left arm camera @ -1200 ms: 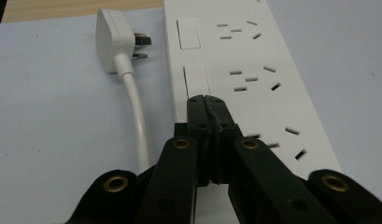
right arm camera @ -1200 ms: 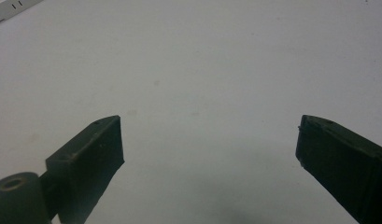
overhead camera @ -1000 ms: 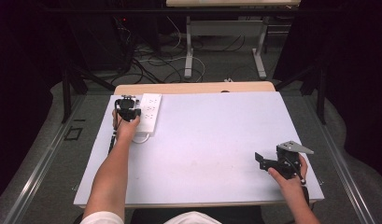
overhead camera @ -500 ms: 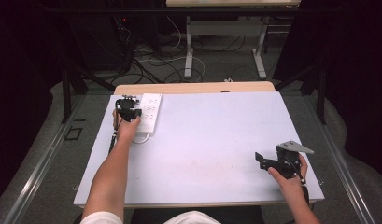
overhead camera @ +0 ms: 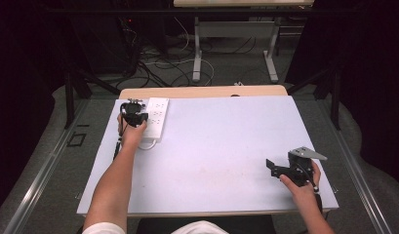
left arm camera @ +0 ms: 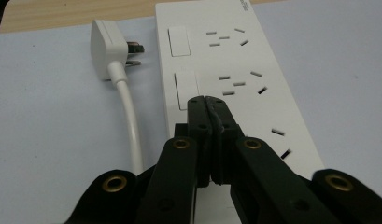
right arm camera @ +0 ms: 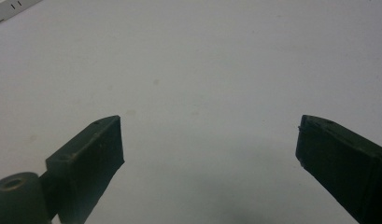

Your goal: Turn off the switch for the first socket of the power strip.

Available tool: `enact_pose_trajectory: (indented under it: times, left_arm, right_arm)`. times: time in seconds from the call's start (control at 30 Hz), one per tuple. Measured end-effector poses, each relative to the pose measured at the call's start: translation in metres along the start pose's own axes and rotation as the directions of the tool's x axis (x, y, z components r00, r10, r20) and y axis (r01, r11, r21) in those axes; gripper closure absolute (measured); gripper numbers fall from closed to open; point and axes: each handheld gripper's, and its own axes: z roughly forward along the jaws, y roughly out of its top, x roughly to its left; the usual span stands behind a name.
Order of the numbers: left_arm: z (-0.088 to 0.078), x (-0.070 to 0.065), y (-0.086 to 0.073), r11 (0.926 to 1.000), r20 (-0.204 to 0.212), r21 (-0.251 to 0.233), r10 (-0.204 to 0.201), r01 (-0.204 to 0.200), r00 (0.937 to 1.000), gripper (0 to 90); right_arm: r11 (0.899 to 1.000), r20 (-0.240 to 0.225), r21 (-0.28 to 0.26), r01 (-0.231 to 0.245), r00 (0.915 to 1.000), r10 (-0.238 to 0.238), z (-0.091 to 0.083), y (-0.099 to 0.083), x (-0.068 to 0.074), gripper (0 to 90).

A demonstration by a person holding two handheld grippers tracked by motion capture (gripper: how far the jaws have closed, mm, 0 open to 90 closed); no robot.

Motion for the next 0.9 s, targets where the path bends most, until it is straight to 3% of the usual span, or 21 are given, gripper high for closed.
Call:
enact_pose_trajectory:
  times: [0.3,0.5,0.7,0.9]
  left_arm:
    - [-0.008,-0.002,0.002,0.9999,0.01,-0.012,-0.005,0.005,0.9999,85.0]
    - [-0.013,-0.004,0.004,0.9998,0.026,-0.017,-0.007,0.007,0.9996,81.5]
    - [-0.018,-0.006,0.005,0.9992,0.04,-0.036,-0.014,0.015,0.9991,74.1]
    - [-0.025,-0.007,0.006,0.9995,0.053,-0.017,-0.024,0.025,0.9983,65.7]
  right_arm:
    - [1.0,-0.014,-0.001,0.019,0.9997,-0.019,0.001,0.001,0.001,6.8]
    - [1.0,-0.012,-0.002,0.004,0.9999,-0.004,-0.001,0.001,0.0,6.8]
    - [1.0,-0.01,0.006,0.003,0.9999,-0.003,-0.001,0.002,0.0,6.9]
    - [1.0,-0.021,-0.005,0.006,0.9998,-0.006,-0.001,0.002,0.001,6.9]
